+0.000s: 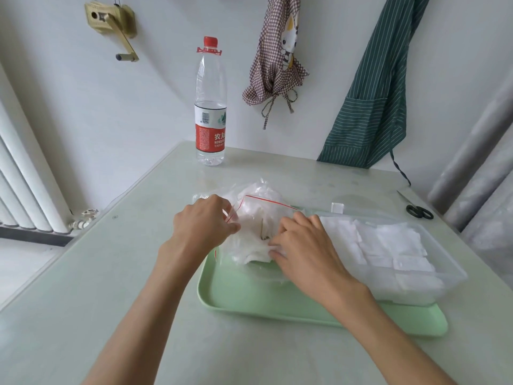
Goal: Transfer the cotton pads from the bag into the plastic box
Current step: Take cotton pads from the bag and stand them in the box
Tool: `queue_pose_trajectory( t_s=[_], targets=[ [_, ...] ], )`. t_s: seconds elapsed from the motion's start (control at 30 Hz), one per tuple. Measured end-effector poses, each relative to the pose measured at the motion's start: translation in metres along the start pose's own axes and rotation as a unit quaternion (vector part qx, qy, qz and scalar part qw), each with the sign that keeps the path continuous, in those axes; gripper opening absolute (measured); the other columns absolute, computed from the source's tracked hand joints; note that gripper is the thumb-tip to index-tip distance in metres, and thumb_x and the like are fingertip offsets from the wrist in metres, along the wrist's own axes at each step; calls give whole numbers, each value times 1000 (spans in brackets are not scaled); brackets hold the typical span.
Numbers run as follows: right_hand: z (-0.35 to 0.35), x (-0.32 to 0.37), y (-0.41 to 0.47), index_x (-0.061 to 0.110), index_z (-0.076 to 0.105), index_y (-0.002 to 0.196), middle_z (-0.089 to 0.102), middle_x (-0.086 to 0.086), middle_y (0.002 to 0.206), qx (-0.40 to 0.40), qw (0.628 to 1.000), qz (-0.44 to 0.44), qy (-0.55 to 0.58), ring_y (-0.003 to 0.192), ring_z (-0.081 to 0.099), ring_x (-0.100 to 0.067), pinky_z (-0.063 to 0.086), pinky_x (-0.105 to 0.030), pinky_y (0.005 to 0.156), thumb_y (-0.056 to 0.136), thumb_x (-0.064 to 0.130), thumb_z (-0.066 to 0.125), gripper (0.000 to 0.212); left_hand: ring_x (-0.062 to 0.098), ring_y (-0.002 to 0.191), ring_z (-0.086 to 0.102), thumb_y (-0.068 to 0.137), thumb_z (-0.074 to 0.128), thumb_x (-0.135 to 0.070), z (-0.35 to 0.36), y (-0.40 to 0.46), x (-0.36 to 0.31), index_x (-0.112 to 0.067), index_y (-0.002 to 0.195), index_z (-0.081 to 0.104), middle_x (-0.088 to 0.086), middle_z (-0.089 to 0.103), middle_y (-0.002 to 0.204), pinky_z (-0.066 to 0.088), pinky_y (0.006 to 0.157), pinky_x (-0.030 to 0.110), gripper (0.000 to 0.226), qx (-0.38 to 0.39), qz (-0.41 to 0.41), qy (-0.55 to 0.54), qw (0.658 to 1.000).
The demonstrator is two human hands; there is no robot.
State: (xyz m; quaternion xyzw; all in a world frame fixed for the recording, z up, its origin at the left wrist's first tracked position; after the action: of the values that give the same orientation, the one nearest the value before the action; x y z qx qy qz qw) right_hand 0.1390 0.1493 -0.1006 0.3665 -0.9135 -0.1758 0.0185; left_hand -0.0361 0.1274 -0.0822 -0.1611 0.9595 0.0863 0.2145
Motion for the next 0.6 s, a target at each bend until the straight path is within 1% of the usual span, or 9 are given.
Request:
queue_pose_trajectory(
  t_s=[0.07, 0.2, 0.27, 0.33, 0.4, 0.43, 0.5, 0.53, 0.6],
  targets=[
    [-5, -5, -4, 24, 76, 81, 56, 5, 78, -12, 999, 2, 45, 84, 49, -20, 20, -29, 69, 78, 27, 66, 11, 23, 103, 57, 83, 65, -41, -1, -1, -1, -31, 102, 65, -6, 64, 109, 34, 70, 28, 22, -4, -4, 10, 1000],
    [-13, -18, -10, 22, 72, 94, 60, 11, 93, -26, 990, -2, 138, 95, 42, -11, 24, -26, 75, 84, 35, 53, 25, 20, 107, 55, 81, 66, -46, -2, -1, -1, -29, 111, 58, -9, 61, 114, 34, 72, 29, 35, -18, -16, 11, 1000],
    [-17, -22, -13, 21, 68, 97, 59, 17, 96, -46, 979, 23, 197, 99, 43, -8, 27, -24, 82, 88, 37, 52, 24, 18, 106, 54, 78, 70, -44, -4, -2, -4, -27, 117, 51, -11, 57, 113, 36, 74, 29, 47, -20, -10, -11, 1000],
    [-23, -24, -15, 21, 66, 100, 55, 19, 95, -61, 956, 63, 280, 99, 44, -2, 29, -16, 85, 93, 33, 55, 17, 18, 102, 53, 72, 77, -40, -9, -3, -8, -25, 122, 46, -8, 50, 110, 38, 77, 29, 60, -28, 14, -54, 998],
    [-30, -25, -16, 24, 65, 100, 56, 15, 93, -46, 921, 100, 373, 90, 46, 8, 30, -5, 80, 92, 31, 57, 13, 15, 97, 52, 71, 79, -34, -19, -5, -13, -25, 123, 46, -6, 46, 108, 38, 77, 25, 62, -31, 45, -122, 991],
    [-33, -25, -16, 25, 66, 98, 58, 13, 90, -44, 902, 112, 414, 82, 47, 9, 32, -5, 75, 92, 30, 57, 12, 13, 93, 53, 74, 77, -31, -25, -7, -16, -26, 121, 48, -5, 48, 108, 39, 74, 21, 55, -25, 59, -170, 983],
    [-38, -27, -16, 24, 67, 95, 65, 5, 87, -45, 852, 136, 505, 70, 48, 3, 37, -13, 68, 93, 29, 56, 12, 4, 87, 57, 86, 65, -29, -37, -12, -22, -28, 112, 56, -7, 58, 107, 42, 63, 11, 28, -1, 86, -276, 957],
    [-41, -28, -16, 20, 68, 94, 66, 2, 87, -39, 817, 152, 555, 71, 50, -3, 40, -17, 67, 94, 27, 55, 15, 1, 85, 59, 91, 57, -30, -41, -16, -26, -28, 109, 61, -9, 63, 105, 43, 61, 7, 18, 16, 93, -317, 944],
    [-42, -32, -17, 13, 70, 94, 62, -2, 89, -9, 729, 195, 656, 77, 49, -8, 38, -19, 65, 92, 25, 56, 18, 0, 87, 64, 96, 44, -36, -44, -20, -33, -27, 103, 66, -11, 70, 101, 48, 68, 9, 24, 57, 89, -370, 923]
  ],
)
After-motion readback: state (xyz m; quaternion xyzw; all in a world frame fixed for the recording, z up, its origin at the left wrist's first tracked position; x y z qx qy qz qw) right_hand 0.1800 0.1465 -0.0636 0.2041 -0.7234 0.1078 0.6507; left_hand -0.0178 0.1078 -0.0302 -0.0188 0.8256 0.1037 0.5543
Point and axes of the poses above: each hand's wrist, its own y-axis towards the middle knuckle, its own z-axis out of the palm, x = y × z, the point moved 1 cm from there along y, towards the middle knuckle
